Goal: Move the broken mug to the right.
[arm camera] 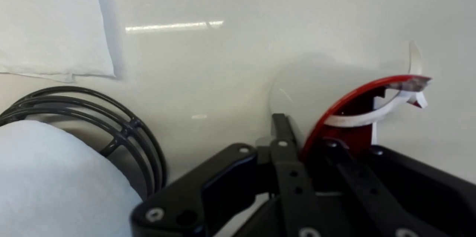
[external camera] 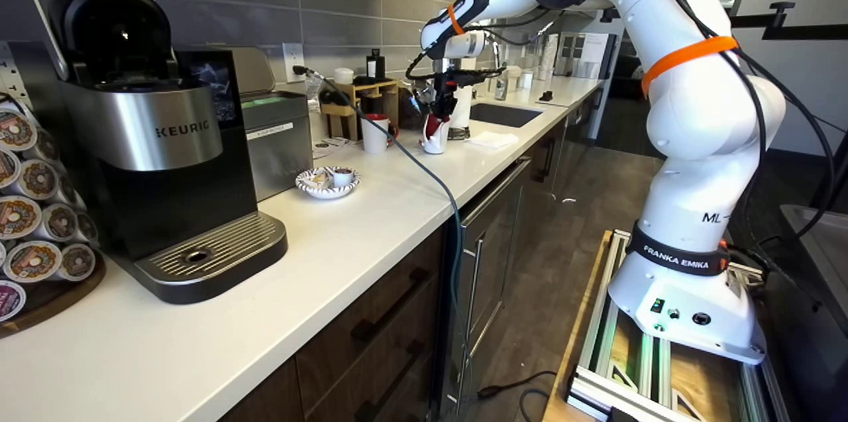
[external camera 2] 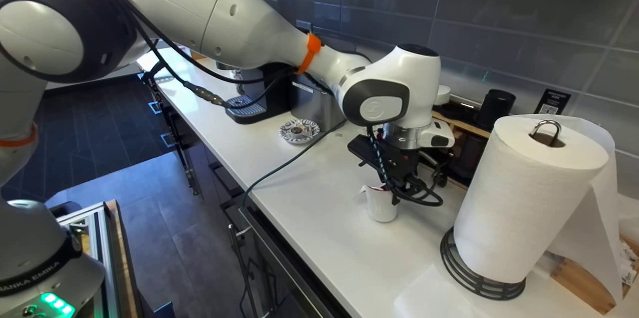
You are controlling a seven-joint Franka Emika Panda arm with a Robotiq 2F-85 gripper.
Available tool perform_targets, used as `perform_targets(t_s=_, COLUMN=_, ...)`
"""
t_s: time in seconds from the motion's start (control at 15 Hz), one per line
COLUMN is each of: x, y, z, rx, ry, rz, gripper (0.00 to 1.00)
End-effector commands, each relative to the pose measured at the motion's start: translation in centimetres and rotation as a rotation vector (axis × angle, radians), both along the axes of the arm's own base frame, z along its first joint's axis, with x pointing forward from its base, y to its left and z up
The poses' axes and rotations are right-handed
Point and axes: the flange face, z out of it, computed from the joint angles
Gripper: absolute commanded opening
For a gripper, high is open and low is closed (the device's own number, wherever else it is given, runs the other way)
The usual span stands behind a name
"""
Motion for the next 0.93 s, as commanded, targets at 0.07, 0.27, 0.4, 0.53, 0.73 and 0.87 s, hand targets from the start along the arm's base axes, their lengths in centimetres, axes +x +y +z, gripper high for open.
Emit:
perform_targets(t_s=0.07, x=0.7, y=-1.3, z=0.2, rx=0.079, ry=-0.004, rz=-0.007, gripper=0.03)
perform_targets(t_s=0.27, x=0.9, y=-1.8, z=0.2, rx=0.081, ry=0.005, rz=-0.016, gripper=0.03)
perform_targets(t_s=0.4, x=1.1, y=-2.0, z=0.3, rx=0.071, ry=0.007, rz=-0.017, gripper=0.03)
perform_targets(t_s=0.53, x=1.3, y=-2.2, z=0.4, rx=0.064, ry=0.007, rz=-0.017, gripper=0.09)
perform_targets(t_s=0.73, x=1.6, y=-2.2, z=0.3, rx=0.059, ry=0.006, rz=-0.013, gripper=0.03)
perform_targets(t_s=0.87, x=1.8, y=-2.2, z=0.1, rx=0.056, ry=0.006, rz=-0.011, gripper=0.03)
